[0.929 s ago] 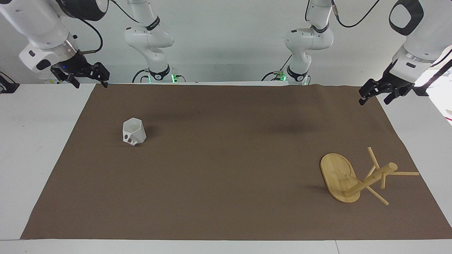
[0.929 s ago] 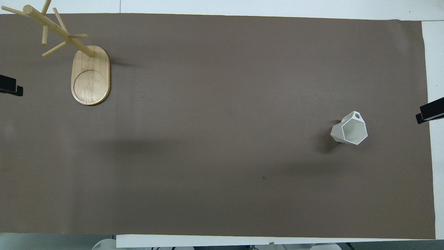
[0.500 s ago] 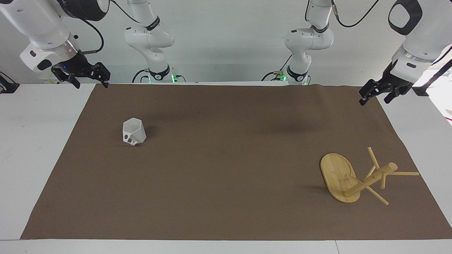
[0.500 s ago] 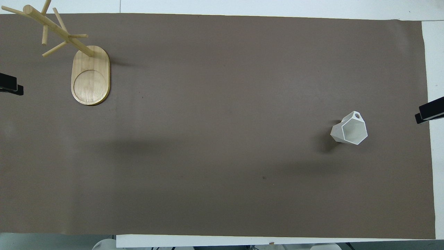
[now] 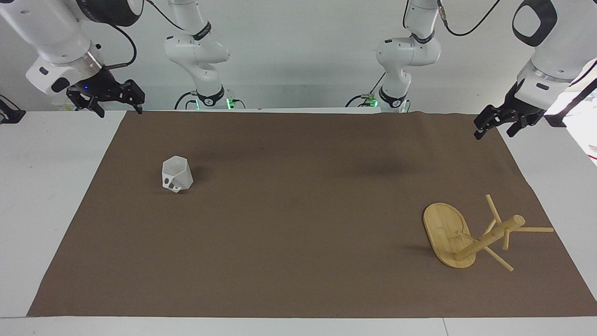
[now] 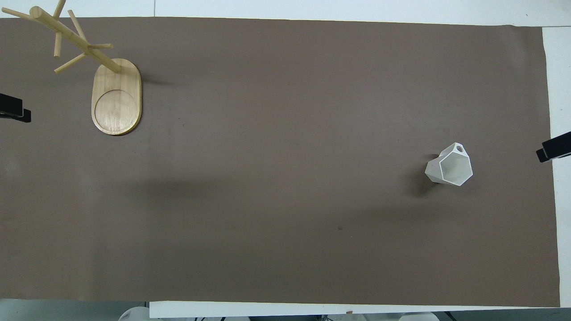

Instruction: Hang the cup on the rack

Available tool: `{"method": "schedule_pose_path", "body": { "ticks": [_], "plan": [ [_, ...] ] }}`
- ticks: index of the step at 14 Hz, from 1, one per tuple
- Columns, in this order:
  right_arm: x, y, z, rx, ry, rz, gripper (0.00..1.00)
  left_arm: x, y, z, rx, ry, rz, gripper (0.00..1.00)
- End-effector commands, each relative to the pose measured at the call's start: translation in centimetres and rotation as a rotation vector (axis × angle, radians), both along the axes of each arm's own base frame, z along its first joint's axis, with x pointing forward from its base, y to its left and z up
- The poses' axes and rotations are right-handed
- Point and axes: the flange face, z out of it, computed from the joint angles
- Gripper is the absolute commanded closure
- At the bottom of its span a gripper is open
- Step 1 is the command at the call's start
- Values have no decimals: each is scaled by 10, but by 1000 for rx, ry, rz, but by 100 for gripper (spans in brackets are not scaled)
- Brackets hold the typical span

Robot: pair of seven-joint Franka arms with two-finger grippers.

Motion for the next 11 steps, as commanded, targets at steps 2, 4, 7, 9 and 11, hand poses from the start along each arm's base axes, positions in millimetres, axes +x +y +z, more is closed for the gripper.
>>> {"method": "schedule_pose_path", "body": {
  "ticks": [2,4,7,9,11],
  "plan": [
    [2,-32,-12,78,-85,368,0,-5,-2,4,23,-10,6,0],
    [2,-71,-40,253,-173,525,0,-5,-2,4,23,-12,6,0],
    [2,-117,-99,447,-257,712,0,-6,1,3,23,-4,12,0],
    [-8,-154,-164,616,-390,775,0,-6,1,3,23,-4,13,0],
    [-20,-178,-215,750,-511,770,0,-6,6,3,23,-4,21,0]
  ]
}}
